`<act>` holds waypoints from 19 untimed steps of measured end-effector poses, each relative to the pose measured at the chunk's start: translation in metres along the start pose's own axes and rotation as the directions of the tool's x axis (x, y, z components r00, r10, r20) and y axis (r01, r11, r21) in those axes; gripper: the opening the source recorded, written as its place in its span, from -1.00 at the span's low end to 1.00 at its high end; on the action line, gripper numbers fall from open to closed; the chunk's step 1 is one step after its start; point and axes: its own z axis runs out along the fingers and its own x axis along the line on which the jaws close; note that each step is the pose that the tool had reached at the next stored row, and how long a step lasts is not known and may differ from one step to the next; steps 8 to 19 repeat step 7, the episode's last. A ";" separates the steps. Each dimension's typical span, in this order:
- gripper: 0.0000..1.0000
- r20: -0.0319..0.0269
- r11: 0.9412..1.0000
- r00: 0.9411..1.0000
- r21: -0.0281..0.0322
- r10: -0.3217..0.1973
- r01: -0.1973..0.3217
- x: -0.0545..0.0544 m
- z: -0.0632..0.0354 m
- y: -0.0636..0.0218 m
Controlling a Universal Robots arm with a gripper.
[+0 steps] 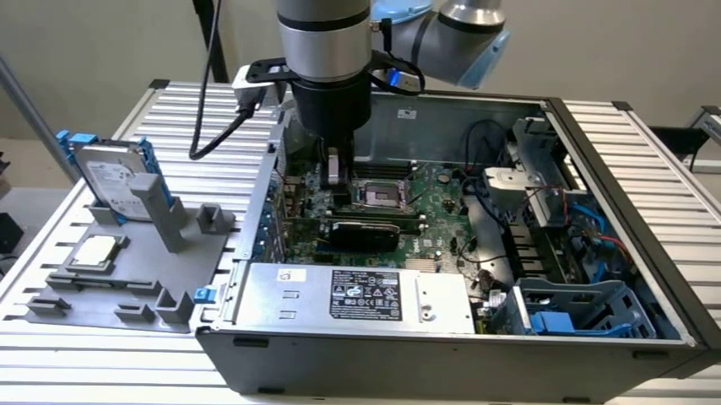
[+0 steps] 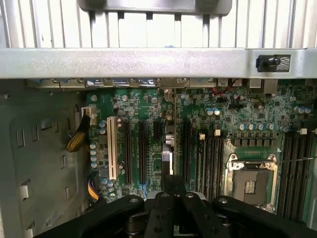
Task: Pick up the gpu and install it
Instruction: 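Press down on the gpu until it lock into place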
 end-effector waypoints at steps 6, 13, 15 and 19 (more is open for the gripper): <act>-0.79 0.000 1.000 1.000 0.000 0.000 0.000 0.000 -0.0001 0.0000; -0.79 0.000 1.000 1.000 0.000 0.000 0.000 0.000 -0.0002 0.0000; -0.79 0.000 1.000 1.000 0.000 0.000 0.000 0.000 -0.0002 0.0000; -0.79 0.000 1.000 1.000 0.000 0.000 0.000 0.000 -0.0002 0.0000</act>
